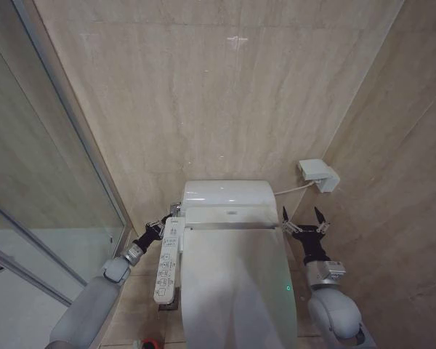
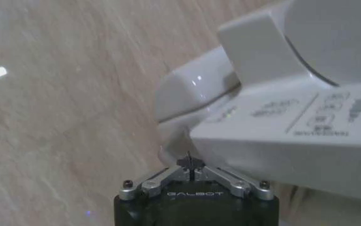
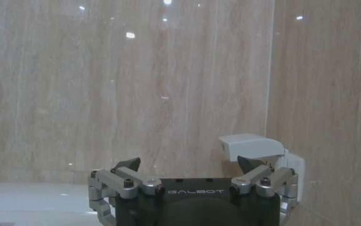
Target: Open the toilet lid, clean the toilet bowl with a toilet brush, close the toilet lid, and flush.
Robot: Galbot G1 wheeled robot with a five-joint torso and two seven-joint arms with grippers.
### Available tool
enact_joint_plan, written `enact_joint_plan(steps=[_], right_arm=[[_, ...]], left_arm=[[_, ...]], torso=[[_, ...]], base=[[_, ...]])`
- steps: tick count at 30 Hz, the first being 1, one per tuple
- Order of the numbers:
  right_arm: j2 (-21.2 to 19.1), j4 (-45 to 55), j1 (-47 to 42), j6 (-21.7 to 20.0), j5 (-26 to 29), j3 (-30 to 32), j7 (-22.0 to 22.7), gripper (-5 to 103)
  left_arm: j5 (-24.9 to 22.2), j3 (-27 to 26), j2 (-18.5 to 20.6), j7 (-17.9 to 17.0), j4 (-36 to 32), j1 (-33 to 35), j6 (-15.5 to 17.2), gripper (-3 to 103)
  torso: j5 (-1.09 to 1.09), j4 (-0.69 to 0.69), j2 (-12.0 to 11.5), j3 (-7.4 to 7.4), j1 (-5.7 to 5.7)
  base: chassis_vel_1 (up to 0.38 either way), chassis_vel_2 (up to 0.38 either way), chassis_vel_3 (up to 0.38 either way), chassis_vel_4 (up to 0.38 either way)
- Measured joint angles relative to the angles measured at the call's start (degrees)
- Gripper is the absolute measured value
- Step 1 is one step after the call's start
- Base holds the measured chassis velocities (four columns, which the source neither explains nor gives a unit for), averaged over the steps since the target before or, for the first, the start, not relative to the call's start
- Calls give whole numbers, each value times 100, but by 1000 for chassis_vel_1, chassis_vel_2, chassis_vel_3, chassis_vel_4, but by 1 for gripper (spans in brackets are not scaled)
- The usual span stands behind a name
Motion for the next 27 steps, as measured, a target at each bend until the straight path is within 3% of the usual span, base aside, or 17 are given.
enact_joint_plan(steps=[27], right_arm=[[-1,0,0,0,0,0,0,100]], left_arm=[[4,-1,-51,6,77,-112,12,0]], torso=[[2,3,0,-1,0]], base=[[0,0,0,0]])
